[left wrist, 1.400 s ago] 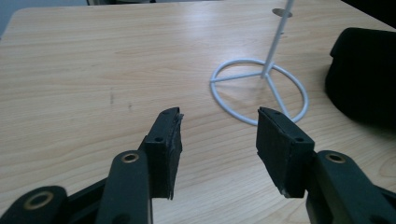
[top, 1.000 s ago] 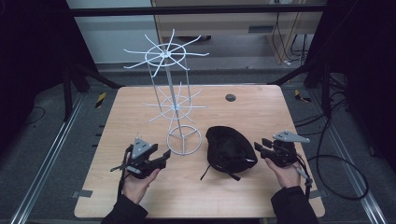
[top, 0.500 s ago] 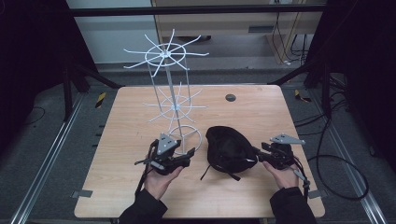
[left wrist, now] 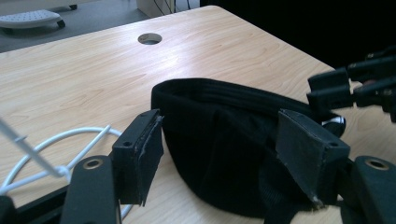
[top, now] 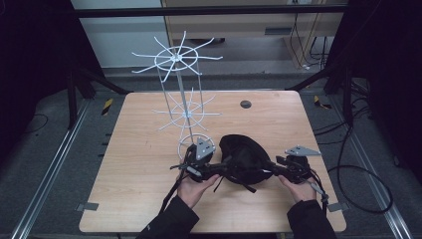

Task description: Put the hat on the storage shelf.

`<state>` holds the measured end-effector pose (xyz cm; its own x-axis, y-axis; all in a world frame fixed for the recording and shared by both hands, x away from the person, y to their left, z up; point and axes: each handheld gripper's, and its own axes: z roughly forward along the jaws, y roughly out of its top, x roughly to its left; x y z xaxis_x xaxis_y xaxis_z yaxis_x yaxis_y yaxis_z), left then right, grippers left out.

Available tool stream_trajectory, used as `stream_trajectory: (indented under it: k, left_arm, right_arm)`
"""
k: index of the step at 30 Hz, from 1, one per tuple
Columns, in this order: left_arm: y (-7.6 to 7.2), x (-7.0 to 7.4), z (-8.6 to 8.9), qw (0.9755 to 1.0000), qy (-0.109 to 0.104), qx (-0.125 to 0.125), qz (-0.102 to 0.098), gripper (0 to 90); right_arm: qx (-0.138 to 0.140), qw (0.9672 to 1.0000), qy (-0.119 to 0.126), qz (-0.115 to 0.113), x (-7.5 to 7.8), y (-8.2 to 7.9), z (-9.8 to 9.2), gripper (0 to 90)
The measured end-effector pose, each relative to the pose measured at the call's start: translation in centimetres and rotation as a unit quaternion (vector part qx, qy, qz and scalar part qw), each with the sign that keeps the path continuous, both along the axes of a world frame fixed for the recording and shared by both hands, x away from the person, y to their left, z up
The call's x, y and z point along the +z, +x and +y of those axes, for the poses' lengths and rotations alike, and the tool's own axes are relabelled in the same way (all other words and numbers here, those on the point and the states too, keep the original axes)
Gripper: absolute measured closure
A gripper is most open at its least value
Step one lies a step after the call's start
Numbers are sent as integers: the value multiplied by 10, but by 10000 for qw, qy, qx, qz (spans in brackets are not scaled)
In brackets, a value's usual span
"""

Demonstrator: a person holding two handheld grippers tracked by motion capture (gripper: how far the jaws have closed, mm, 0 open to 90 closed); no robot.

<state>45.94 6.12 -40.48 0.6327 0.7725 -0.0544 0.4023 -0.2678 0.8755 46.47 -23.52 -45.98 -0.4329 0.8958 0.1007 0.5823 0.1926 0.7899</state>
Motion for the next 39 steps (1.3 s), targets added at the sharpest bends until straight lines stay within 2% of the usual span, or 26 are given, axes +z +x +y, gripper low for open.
stream_trajectory:
  k: [3, 4, 6, 8, 13, 19, 23, 27, 32, 35, 37, 38, 39]
  left_arm:
    - [6, -2, -8, 10000, 31, 55, 35, 302]
    - [9, -5, -11, 10000, 35, 49, 71, 299]
    - [14, -9, -16, 9997, 177, 100, 156, 289]
    - [20, -14, -20, 9994, 114, 181, 288, 288]
    - [26, -24, -26, 9984, 282, 229, 432, 315]
    - [25, -30, -26, 9981, 224, 140, 551, 435]
    - [27, -33, -20, 9964, 175, 36, 829, 557]
    - [31, -36, -15, 9949, 46, 40, 1010, 695]
    - [32, -40, -13, 9952, -21, 72, 974, 823]
    - [30, -40, -12, 9958, -112, 80, 909, 832]
    - [29, -37, -10, 9959, -274, 63, 863, 836]
    - [28, -35, -8, 9965, -274, 27, 788, 837]
    - [27, -33, -7, 9966, -370, 22, 737, 838]
  right_arm:
    - [30, 10000, -44, 23, -1, 0, 1, 577]
    - [35, 10000, -36, 44, -2, -1, 2, 580]
    - [39, 10000, -40, 58, -2, -1, 2, 585]
    - [62, 9999, -39, 70, -3, -2, 2, 593]
    - [103, 9998, -49, 145, -5, -4, 4, 627]
    - [215, 9994, -55, 277, -7, -4, 7, 699]
    - [244, 9992, -95, 291, -8, -5, 7, 728]
    - [282, 9990, -118, 331, -10, -5, 8, 740]
    - [301, 9989, -126, 345, -10, -5, 8, 745]
    - [288, 9989, -106, 351, -10, -6, 9, 746]
    - [271, 9990, -112, 347, -11, -6, 9, 748]
    - [279, 9990, -108, 344, -11, -6, 8, 748]
    - [275, 9989, -81, 362, -11, -6, 8, 750]
